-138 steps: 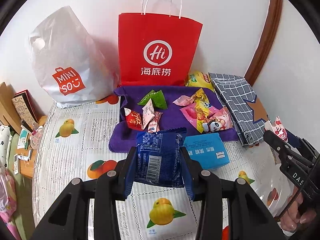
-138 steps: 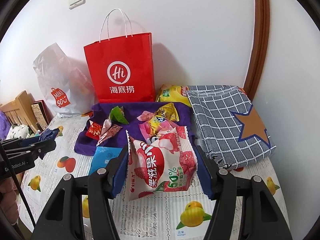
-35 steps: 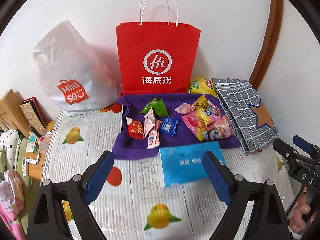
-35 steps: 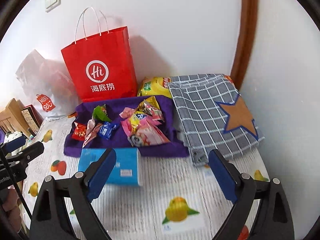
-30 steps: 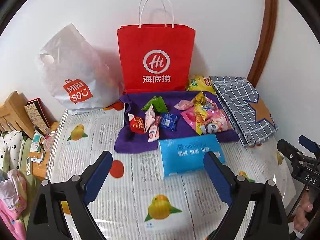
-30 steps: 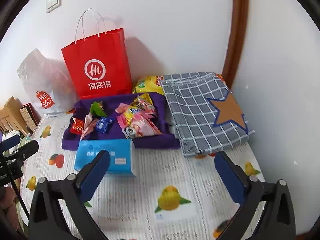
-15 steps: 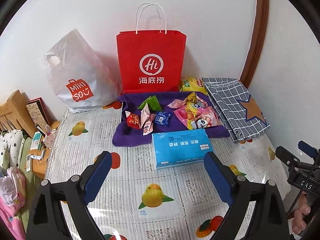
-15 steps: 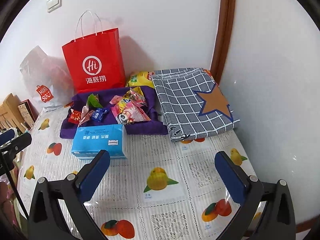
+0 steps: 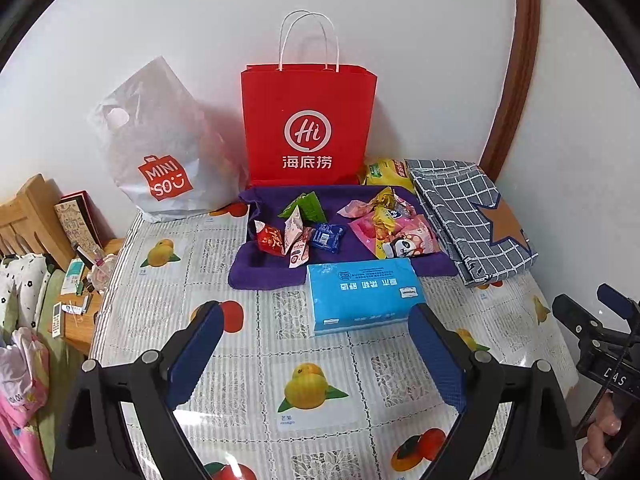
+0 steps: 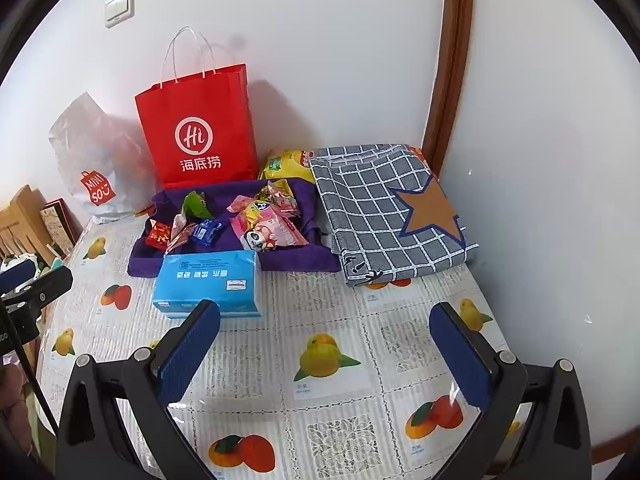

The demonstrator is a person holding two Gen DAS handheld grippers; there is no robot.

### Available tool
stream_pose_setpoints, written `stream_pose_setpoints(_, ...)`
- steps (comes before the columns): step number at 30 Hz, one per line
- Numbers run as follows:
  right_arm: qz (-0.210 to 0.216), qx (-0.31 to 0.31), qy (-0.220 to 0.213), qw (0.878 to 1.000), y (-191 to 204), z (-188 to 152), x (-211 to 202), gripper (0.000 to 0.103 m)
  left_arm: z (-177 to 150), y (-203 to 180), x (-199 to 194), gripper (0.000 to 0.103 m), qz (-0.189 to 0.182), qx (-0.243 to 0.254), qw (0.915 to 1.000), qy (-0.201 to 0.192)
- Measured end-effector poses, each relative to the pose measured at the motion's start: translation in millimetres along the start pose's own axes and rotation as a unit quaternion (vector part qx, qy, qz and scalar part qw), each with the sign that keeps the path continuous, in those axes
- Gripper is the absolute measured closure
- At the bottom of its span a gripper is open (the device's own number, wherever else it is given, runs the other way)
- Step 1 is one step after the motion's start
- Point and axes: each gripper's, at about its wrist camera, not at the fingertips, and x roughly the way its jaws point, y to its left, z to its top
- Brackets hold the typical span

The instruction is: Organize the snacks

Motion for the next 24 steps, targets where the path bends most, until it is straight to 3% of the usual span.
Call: stream_pose_setpoints(24,0.001,0.0,-0.005,1.0,6.4,-0.7,-5.8,0.0,-0.1,0.4,-2.4,0.009,0.0,0.002,1.0,-0.003)
